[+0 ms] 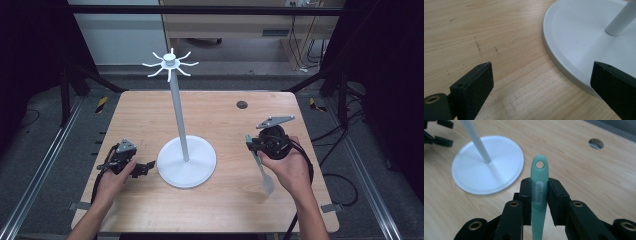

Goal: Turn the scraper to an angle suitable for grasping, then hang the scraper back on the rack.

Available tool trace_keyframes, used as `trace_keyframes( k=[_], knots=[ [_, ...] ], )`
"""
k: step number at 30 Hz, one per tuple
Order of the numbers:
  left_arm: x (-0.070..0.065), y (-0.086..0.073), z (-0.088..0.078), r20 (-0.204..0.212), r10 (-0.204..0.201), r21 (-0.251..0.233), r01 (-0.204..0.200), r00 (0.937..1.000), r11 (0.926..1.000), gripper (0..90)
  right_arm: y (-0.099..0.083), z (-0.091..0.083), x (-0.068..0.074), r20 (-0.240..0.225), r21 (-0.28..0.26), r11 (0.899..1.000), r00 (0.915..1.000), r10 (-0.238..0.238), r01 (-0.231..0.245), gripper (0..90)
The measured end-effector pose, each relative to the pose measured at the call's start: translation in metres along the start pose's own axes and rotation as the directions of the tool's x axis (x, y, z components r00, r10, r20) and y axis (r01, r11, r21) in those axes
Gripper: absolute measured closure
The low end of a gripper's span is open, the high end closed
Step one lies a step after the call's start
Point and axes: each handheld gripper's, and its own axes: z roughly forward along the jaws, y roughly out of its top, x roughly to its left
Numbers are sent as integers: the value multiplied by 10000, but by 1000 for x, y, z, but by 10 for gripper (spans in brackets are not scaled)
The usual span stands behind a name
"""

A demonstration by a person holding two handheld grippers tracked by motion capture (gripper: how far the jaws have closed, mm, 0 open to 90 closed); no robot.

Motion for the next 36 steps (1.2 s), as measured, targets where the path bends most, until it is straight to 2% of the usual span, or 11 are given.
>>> trace_keyframes(
  k=[3, 11, 22, 28, 36],
  knots=[
    [1, 0, 0, -23, -44, -13, 44, 10000, 10000, 43, 5, -7, 2, -55, -370, 9993, 10000, -70, 68, 745],
    [1, 0, 0, -23, -52, -20, 52, 10000, 10000, 43, 16, -16, 4, -135, -926, 9957, 9999, -62, 49, 745],
    [1, 0, 0, -5, -103, -29, 103, 9999, 9999, 43, 25, -25, 8, -326, -1726, 9850, 9995, -27, -30, 745],
    [1, 0, 0, -23, -92, -21, 92, 10000, 10000, 43, 32, -33, 12, -391, -2219, 9750, 9992, 60, -145, 744],
    [2, 0, -1, -19, -122, -84, 122, 9999, 9999, 43, 47, -44, 21, -496, -2958, 9548, 9987, 151, -291, 744]
  ],
)
